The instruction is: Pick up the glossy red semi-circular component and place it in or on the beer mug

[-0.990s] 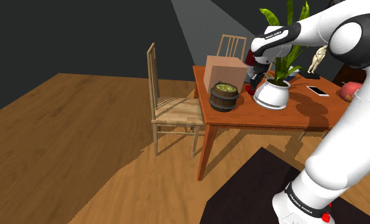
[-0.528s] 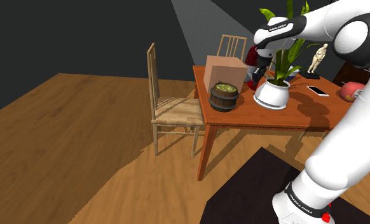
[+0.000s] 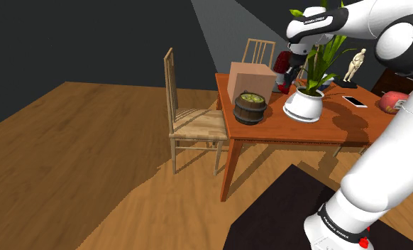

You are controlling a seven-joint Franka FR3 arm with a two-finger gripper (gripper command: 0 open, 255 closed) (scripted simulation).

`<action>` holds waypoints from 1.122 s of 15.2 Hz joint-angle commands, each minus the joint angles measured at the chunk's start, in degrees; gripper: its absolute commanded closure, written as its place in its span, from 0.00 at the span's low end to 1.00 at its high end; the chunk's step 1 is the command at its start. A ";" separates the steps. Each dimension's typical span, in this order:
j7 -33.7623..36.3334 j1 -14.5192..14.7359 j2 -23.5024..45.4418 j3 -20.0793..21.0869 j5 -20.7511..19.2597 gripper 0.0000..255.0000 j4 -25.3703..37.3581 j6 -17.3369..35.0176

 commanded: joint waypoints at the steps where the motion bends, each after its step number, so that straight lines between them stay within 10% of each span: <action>1: 0.04 0.00 -0.36 -0.02 -0.15 1.00 1.12 -1.47; 17: 13.14 6.84 9.69 6.04 2.36 1.00 20.31 -11.14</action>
